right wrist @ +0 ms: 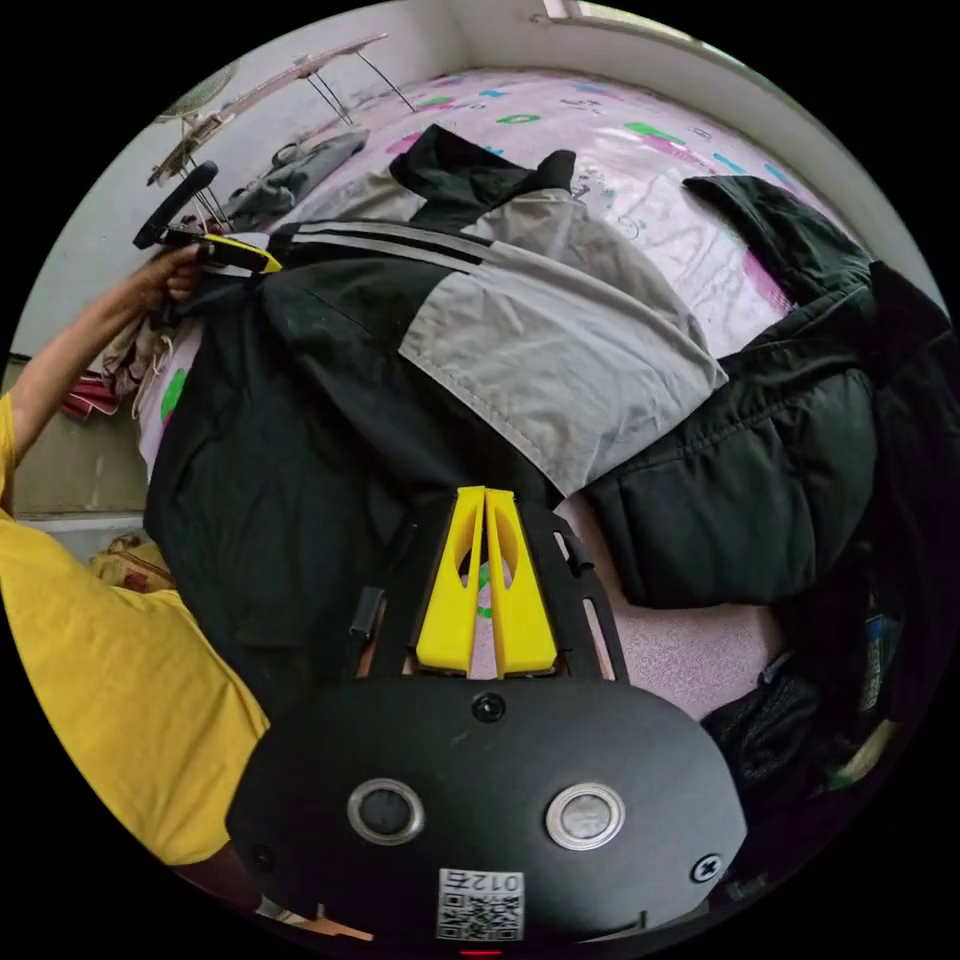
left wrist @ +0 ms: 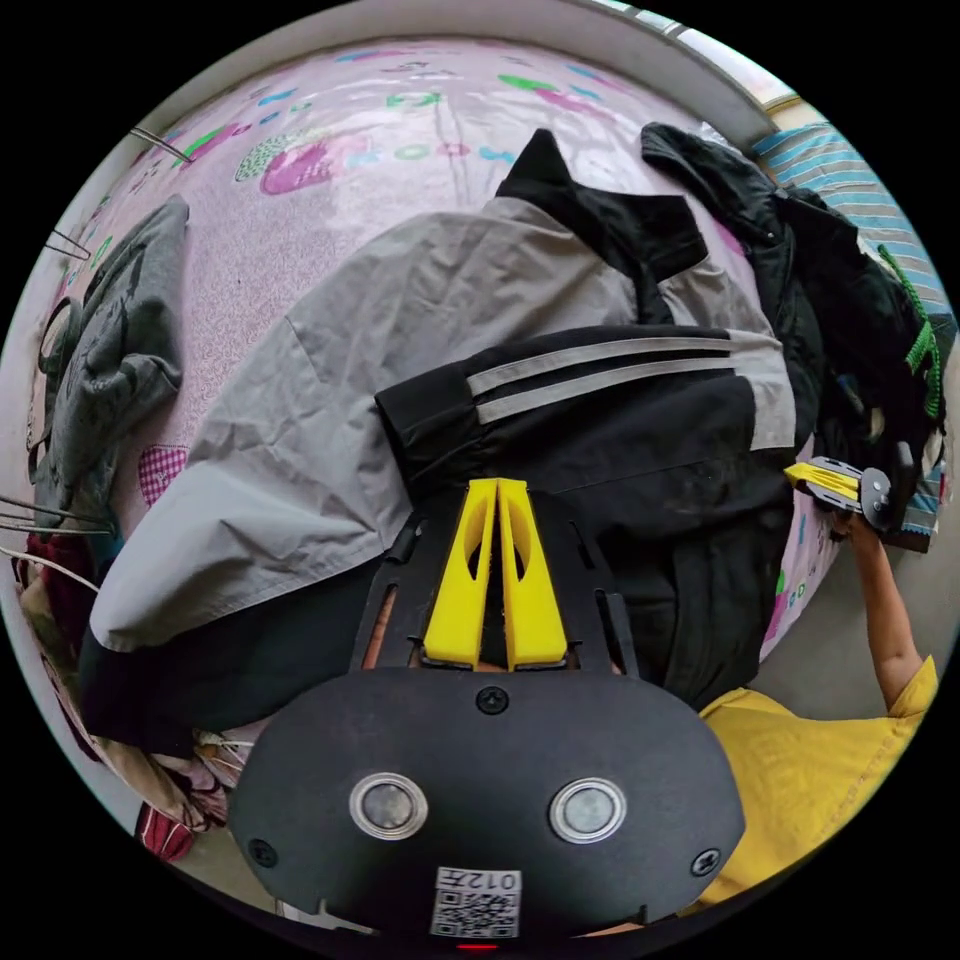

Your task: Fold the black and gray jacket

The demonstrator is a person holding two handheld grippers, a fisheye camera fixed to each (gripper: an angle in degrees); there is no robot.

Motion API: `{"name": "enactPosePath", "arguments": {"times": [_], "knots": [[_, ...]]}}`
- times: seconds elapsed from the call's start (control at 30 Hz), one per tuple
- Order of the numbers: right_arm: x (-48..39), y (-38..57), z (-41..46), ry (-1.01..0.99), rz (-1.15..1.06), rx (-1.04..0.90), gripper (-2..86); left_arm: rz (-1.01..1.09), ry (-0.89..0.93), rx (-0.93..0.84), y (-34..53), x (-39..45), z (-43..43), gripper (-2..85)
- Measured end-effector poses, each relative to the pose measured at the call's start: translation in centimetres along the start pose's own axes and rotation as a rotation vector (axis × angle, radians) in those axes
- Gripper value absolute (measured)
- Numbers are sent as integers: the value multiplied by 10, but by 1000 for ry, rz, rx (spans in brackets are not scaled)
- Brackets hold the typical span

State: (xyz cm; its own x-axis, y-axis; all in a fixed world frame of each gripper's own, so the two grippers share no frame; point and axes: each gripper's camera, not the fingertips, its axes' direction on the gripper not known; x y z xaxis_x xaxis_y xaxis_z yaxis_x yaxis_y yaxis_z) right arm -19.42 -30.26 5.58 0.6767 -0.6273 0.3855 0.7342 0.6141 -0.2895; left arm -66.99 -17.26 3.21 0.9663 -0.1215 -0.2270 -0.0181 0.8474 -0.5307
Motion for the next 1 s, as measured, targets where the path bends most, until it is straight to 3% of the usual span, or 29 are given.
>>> {"name": "enactPosePath", "arguments": {"times": [0.17,0.33,0.43,0.57,0.73,0.87,1.0], "knots": [[-13,-6,20,133,-149,-90,0,56,-47,-22,-4,10,8,-2],[0,-4,4,3,-43,-125,0,73,-43,7,8,17,-8,-2],[7,3,-33,-38,4,18,0,88,71,150,33,26,-47,-2],[21,-23,-46,-112,101,169,0,168,199,189,44,58,-50,-2],[12,-62,-7,30,124,32,0,266,10,7,44,104,3,-2],[4,-69,23,113,106,-83,-1,222,-41,-34,51,101,25,-2],[-17,-55,3,188,115,-48,0,159,-43,1,66,100,15,-2]]}}
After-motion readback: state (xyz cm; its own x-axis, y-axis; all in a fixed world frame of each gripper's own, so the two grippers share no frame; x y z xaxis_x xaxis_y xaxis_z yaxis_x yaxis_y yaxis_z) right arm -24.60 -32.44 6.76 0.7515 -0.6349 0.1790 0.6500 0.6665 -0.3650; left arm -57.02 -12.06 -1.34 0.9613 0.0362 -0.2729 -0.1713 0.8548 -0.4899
